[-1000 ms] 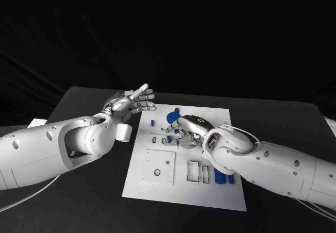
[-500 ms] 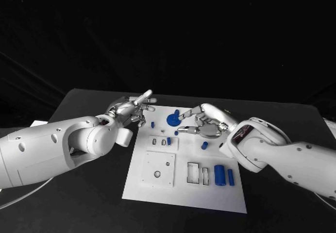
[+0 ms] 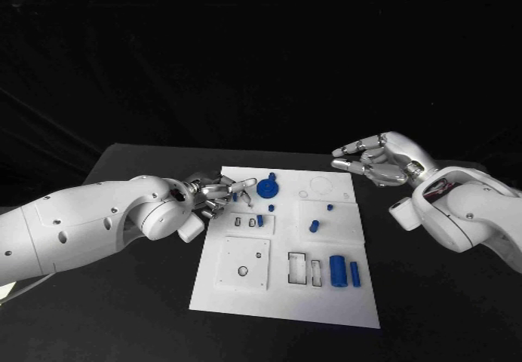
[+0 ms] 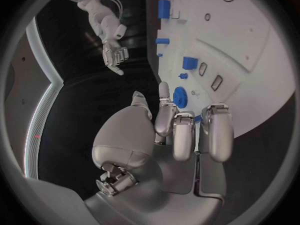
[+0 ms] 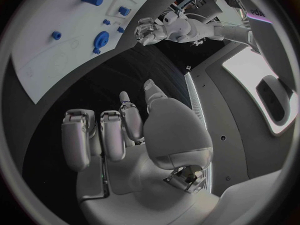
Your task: Assemble the parts on the task board
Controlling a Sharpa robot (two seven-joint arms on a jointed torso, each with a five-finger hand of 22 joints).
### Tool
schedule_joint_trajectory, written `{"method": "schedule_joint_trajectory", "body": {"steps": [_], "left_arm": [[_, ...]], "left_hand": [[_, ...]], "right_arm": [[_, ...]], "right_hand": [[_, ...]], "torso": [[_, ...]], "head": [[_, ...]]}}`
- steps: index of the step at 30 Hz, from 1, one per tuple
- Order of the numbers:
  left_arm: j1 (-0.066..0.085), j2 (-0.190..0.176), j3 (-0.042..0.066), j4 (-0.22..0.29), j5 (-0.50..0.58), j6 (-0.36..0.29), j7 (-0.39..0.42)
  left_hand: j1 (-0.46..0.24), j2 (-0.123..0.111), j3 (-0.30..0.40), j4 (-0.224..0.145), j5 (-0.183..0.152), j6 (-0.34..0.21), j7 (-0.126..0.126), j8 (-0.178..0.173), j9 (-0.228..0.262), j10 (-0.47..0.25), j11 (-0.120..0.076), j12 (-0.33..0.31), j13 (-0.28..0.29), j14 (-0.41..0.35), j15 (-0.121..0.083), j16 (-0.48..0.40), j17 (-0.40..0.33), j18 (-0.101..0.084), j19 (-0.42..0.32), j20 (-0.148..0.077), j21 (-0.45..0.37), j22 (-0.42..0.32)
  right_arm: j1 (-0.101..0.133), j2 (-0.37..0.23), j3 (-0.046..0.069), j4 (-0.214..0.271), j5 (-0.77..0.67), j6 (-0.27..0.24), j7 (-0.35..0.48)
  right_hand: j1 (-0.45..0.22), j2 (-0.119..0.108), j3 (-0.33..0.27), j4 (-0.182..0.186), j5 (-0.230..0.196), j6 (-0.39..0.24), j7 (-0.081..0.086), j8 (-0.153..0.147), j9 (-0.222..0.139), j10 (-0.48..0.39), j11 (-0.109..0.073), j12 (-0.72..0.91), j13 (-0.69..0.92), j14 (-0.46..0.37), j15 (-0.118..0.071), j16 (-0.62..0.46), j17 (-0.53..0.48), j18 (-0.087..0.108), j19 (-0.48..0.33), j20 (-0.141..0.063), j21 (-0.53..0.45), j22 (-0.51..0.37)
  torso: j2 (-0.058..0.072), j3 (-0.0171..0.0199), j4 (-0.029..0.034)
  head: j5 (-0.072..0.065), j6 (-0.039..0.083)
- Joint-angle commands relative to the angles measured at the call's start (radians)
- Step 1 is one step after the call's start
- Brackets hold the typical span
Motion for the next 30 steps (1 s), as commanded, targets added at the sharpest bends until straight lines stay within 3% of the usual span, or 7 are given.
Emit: {"method": "schedule_joint_trajectory", "body": {"steps": [1, 5, 14, 16, 18, 20, 30], "left_arm": [[0.011, 0.008, 0.001, -0.004, -0.209, 0.108, -0.17], [0.031, 0.021, 0.001, -0.008, -0.268, 0.132, -0.242], [0.085, 0.046, 0.0, -0.006, -0.341, 0.156, -0.369], [0.1, 0.055, 0.0, -0.009, -0.357, 0.187, -0.411], [0.113, 0.066, 0.0, -0.013, -0.379, 0.222, -0.452], [0.123, 0.081, -0.001, -0.02, -0.403, 0.259, -0.492], [0.152, 0.17, -0.008, -0.061, -0.481, 0.381, -0.607]], "left_hand": [[-0.013, 0.002, -0.009, 0.015, 0.0, -0.015, -0.003, 0.037, 0.043, 0.013, -0.015, 0.015, 0.061, 0.104, -0.004, 0.003, 0.263, -0.015, 0.057, -0.004, 0.01, 0.099], [-0.046, 0.003, -0.04, 0.018, -0.001, -0.055, -0.008, 0.097, 0.126, 0.012, -0.02, 0.016, 0.064, 0.104, -0.008, 0.003, 0.263, -0.017, 0.06, -0.007, 0.014, 0.108], [-0.067, -0.011, -0.06, 0.018, 0.0, -0.089, -0.01, 0.13, 0.187, 0.01, -0.022, 0.012, 0.063, 0.104, -0.011, 0.003, 0.263, -0.023, 0.07, -0.01, 0.031, 0.143], [-0.059, -0.014, -0.056, 0.017, -0.001, -0.124, 0.0, 0.11, 0.188, -0.002, -0.017, -0.002, 0.047, 0.104, -0.007, 0.003, 0.263, -0.022, 0.069, -0.009, 0.029, 0.14], [-0.042, -0.011, -0.048, 0.015, 0.0, -0.19, 0.022, 0.055, 0.164, -0.021, 0.002, -0.025, 0.022, 0.104, 0.006, 0.003, 0.263, -0.022, 0.068, -0.001, 0.027, 0.138], [-0.029, -0.006, -0.043, 0.015, -0.001, -0.204, 0.039, 0.018, 0.14, -0.025, 0.019, -0.031, 0.017, 0.104, 0.022, 0.003, 0.263, -0.023, 0.068, 0.013, 0.027, 0.138], [-0.031, -0.004, -0.047, 0.017, 0.0, -0.152, 0.033, 0.022, 0.132, -0.019, 0.016, -0.026, 0.024, 0.104, 0.023, 0.003, 0.263, -0.023, 0.071, 0.021, 0.031, 0.146]], "right_arm": [[0.003, -0.008, 0.0, -0.013, 0.068, 0.002, 0.005], [0.005, -0.019, 0.0, -0.032, 0.071, -0.002, 0.0], [0.007, -0.024, 0.0, -0.053, 0.063, -0.003, -0.009], [0.007, -0.024, 0.0, -0.056, 0.063, -0.003, -0.01], [0.007, -0.024, 0.0, -0.059, 0.062, -0.003, -0.011], [0.007, -0.023, 0.0, -0.064, 0.062, -0.003, -0.012], [0.007, -0.013, 0.0, -0.08, 0.056, -0.002, -0.016]], "right_hand": [[0.011, 0.002, -0.01, 0.0, 0.007, 0.007, -0.002, 0.002, 0.001, -0.007, -0.004, -0.006, 0.063, 0.068, -0.003, -0.005, 0.108, 0.007, 0.006, 0.0, -0.005, 0.058], [0.014, 0.003, -0.015, 0.0, 0.015, 0.007, -0.002, 0.002, 0.002, -0.006, -0.004, -0.006, 0.063, 0.068, -0.003, -0.006, 0.108, 0.007, 0.006, 0.0, -0.005, 0.057], [0.018, 0.004, -0.02, -0.001, 0.023, 0.006, -0.002, 0.001, 0.002, -0.007, -0.004, -0.008, 0.061, 0.068, -0.003, -0.008, 0.106, 0.007, 0.005, 0.0, -0.007, 0.055], [0.019, 0.004, -0.021, -0.001, 0.025, 0.006, -0.002, 0.001, 0.003, -0.007, -0.004, -0.009, 0.061, 0.068, -0.003, -0.008, 0.105, 0.007, 0.005, -0.001, -0.007, 0.055], [0.021, 0.004, -0.023, -0.001, 0.029, 0.006, -0.002, 0.001, 0.003, -0.007, -0.004, -0.009, 0.061, 0.068, -0.004, -0.009, 0.105, 0.007, 0.005, -0.001, -0.007, 0.054], [0.022, 0.004, -0.024, -0.001, 0.031, 0.006, -0.002, 0.001, 0.003, -0.007, -0.004, -0.009, 0.06, 0.068, -0.004, -0.009, 0.105, 0.007, 0.005, -0.001, -0.007, 0.054], [0.032, 0.005, -0.036, -0.004, 0.054, 0.001, -0.001, -0.002, 0.003, -0.008, -0.004, -0.011, 0.059, 0.068, -0.004, -0.011, 0.102, 0.008, 0.004, -0.001, -0.009, 0.052]], "torso": [[-0.006, 0.0062, -0.003], [-0.008, 0.009, -0.0028], [-0.009, 0.0126, -0.004], [-0.01, 0.0114, -0.0025], [-0.011, 0.0112, -0.003], [-0.01, 0.0109, -0.0025], [-0.011, 0.0104, -0.0041]], "head": [[0.004, -0.004], [0.007, -0.006], [0.011, -0.013], [0.009, -0.014], [0.009, -0.015], [0.01, -0.015], [0.01, -0.016]]}}
